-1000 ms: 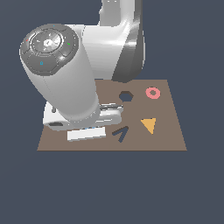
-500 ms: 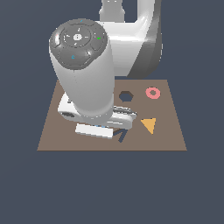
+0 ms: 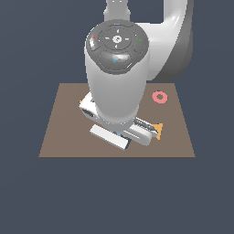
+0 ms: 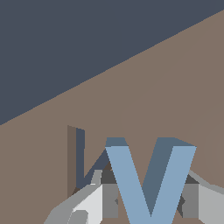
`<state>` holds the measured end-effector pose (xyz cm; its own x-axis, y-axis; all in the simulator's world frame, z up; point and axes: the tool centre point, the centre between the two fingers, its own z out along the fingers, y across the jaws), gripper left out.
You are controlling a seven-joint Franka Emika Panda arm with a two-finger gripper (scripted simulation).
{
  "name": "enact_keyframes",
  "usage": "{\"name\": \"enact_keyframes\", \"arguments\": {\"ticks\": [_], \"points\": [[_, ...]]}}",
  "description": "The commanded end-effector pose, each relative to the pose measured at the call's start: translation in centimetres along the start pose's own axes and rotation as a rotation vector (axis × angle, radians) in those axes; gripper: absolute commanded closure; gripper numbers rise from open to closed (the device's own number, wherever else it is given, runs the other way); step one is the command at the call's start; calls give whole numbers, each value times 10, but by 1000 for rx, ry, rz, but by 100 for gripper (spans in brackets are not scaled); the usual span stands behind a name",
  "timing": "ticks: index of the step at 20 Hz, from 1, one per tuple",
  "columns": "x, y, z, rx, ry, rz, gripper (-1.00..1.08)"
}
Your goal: Insert a designated object into the corresponding slot on a board.
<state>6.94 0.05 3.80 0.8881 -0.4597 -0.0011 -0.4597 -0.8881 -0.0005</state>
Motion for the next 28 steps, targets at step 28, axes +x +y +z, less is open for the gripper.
{"name": "enact_keyframes", "arguments": {"ticks": [28], "points": [[1,-40,4,1,0,325,108]]}}
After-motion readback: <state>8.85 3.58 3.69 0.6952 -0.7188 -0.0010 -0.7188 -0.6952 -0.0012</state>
